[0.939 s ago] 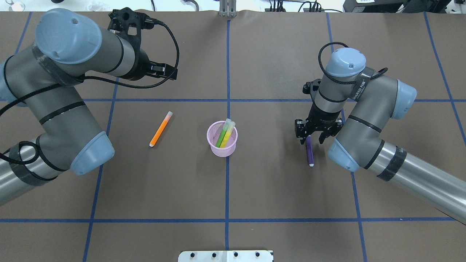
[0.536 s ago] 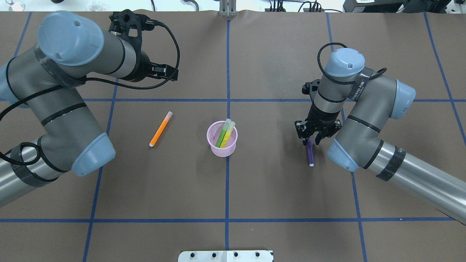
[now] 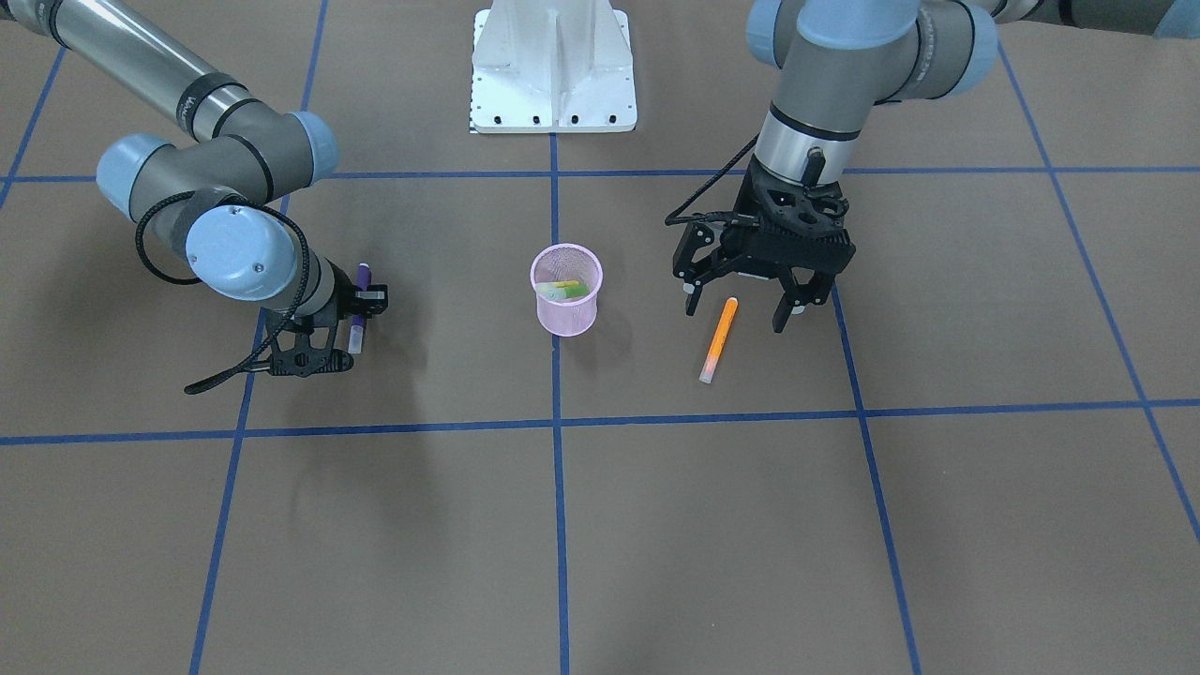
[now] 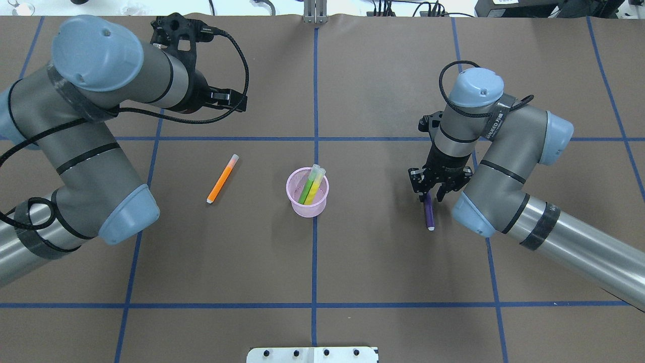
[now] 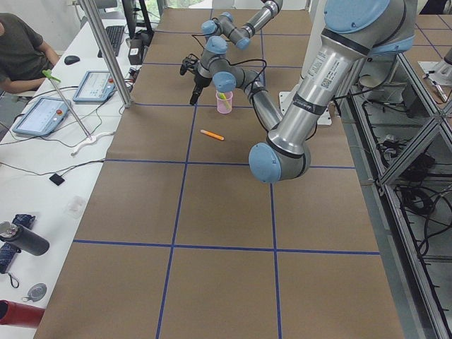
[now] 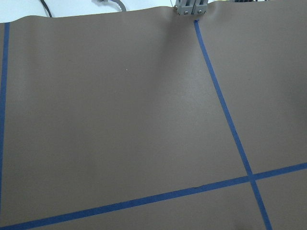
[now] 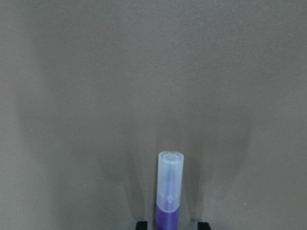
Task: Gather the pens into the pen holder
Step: 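Grasp the purple marker with the right gripper while the left arm withdraws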
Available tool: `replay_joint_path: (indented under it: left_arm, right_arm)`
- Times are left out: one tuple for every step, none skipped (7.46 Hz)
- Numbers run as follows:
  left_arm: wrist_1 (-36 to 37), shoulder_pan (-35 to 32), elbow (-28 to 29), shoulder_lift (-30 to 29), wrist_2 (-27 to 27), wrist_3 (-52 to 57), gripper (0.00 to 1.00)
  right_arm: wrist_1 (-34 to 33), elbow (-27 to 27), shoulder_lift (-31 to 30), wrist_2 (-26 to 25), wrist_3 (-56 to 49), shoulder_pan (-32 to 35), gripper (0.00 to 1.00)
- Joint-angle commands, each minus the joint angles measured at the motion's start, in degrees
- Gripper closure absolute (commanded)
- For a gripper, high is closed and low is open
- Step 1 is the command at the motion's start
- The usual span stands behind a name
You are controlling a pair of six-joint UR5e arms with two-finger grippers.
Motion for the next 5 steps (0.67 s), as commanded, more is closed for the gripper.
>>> replay_joint_path:
  left_arm:
    - [0.1,0.0,-0.1,0.0,0.1,-0.1,0.01]
    - [0.1,0.0,-0.1,0.0,0.1,-0.1,0.01]
    - [0.0,0.0,-0.2,0.0,0.0,-0.1,0.01]
    - [0.0,0.0,-0.3,-0.1,0.0,-0.1,0.01]
    - [0.0,0.0,-0.7,-0.1,0.0,-0.1,0.01]
  right_arm:
    - [0.1,-0.9,0.0,0.8,-0.3,0.0,1.0]
    - [0.9,-1.0,0.2,2.7,-0.3,0.7,1.0]
    - [0.9,-0.7,1.2,3.8,0.3,2.1,1.0]
    - [1.1,1.5,2.9,3.1,5.5,2.0,1.0]
    - [5.8,3.3,4.2,1.5,13.3,2.0,1.0]
